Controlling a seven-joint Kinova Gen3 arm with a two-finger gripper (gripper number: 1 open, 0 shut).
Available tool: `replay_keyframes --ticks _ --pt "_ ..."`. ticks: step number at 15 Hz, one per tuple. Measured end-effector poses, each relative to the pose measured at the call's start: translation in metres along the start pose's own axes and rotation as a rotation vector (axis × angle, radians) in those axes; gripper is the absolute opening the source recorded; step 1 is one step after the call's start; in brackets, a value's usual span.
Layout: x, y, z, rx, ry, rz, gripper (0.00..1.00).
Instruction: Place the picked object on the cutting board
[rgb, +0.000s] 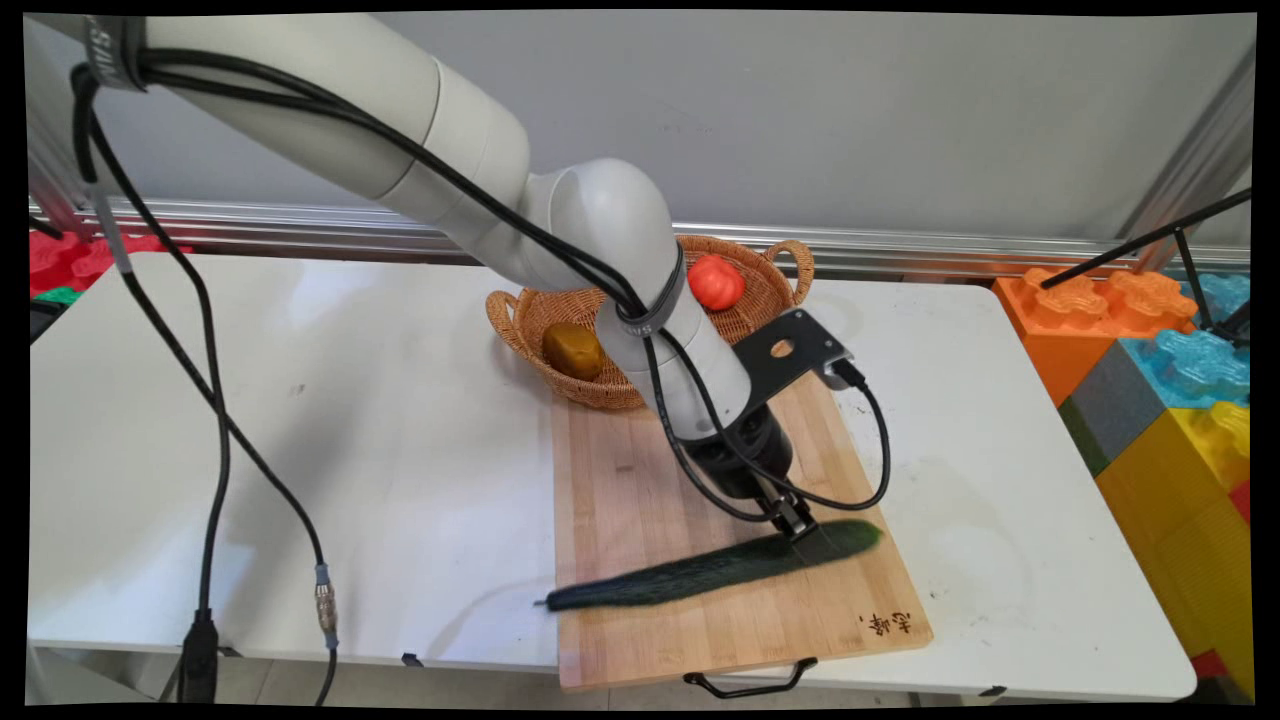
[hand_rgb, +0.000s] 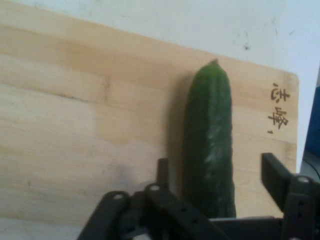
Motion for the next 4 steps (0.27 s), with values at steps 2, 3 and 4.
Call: replay_keyframes --ticks 2,3,4 --pt "0.0051 -0.0003 -0.0032 0.002 0.014 0.002 1.0" --pt "0.0075 0.0001 -0.0059 0.003 0.02 0.004 1.0" --pt "0.0099 0.0005 -0.0102 0.004 0.026 0.005 1.0"
